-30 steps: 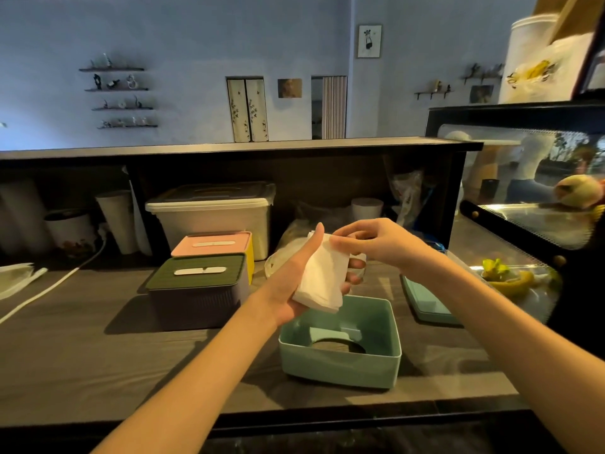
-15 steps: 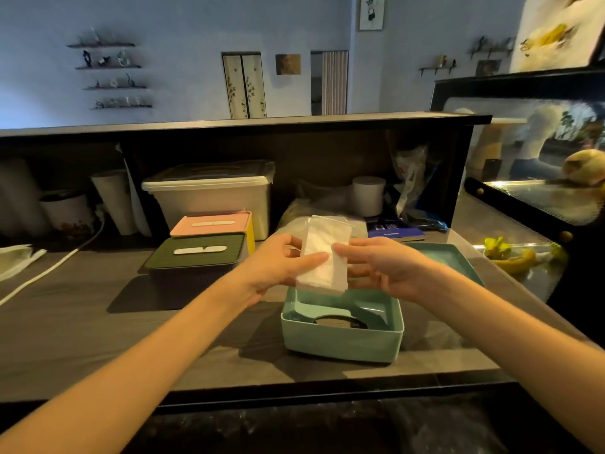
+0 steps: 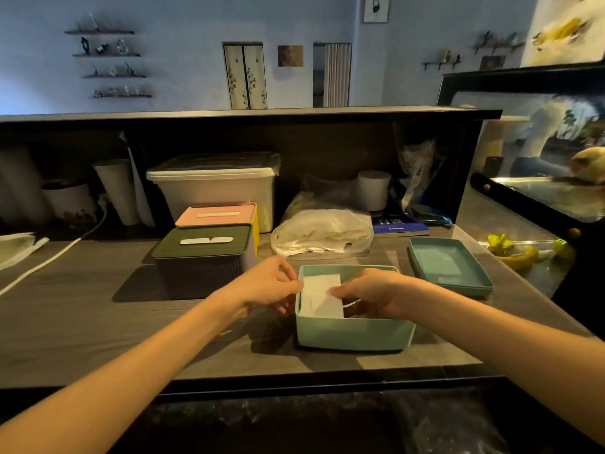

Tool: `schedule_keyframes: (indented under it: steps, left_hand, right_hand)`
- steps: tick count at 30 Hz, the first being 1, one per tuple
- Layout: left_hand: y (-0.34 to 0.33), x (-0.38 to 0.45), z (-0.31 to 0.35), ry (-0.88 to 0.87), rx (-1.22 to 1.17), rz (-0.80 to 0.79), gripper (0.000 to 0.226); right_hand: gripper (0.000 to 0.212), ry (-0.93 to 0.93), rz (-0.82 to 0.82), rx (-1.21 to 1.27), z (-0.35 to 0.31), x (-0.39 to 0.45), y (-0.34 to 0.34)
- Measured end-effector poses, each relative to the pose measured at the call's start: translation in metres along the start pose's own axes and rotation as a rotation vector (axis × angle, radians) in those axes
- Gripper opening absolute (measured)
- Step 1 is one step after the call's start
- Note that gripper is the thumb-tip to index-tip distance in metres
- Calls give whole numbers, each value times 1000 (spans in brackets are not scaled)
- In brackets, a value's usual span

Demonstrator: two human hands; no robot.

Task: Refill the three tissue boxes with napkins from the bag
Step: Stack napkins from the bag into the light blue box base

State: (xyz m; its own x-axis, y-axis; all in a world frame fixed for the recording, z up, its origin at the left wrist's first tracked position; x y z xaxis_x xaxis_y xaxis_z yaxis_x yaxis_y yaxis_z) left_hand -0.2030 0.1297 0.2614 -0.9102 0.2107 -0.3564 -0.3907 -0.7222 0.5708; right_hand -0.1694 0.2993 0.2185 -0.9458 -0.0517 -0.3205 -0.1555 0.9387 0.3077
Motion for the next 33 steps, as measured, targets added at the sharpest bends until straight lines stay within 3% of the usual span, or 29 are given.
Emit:
schedule_keyframes:
  steps: [5,11,14,19,24,33]
  left_hand:
    - [-4,-4,2,-11,30,-43,23]
    - [0,-2,-1,12,19,-87,24]
    - [16,2,9,-25,-11,-30,30]
    - [31,44,30,-114,-93,117,20]
    - [24,100,45,-261,168,405,5]
    - [18,152,50,-361,429,624,16]
  right_hand:
    - [39,145,-17,-541,-13,4,8]
    - [44,253,-140,-770,-33,-7,9]
    - [29,372,-111,-693,-57,-8,29]
    - [15,632,156,-478,-98,24,93]
    - [17,739,67,-591,-71,98,98]
    - [28,919,144,-682,-58,161,76]
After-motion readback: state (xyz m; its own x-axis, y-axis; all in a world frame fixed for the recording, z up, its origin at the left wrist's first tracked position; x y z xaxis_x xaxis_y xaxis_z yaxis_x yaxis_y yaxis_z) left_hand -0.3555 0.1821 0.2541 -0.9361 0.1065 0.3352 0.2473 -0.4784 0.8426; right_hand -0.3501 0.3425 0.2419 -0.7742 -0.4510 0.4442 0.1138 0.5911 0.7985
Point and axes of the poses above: each hand's wrist, its own x-axis towards the middle knuckle, its own y-axis out of the back of the hand, z = x × y, the point moved 10 cm from there along x, towards the middle knuckle, and after that the axes turned 14 degrees about y, right-handed, at the moved point
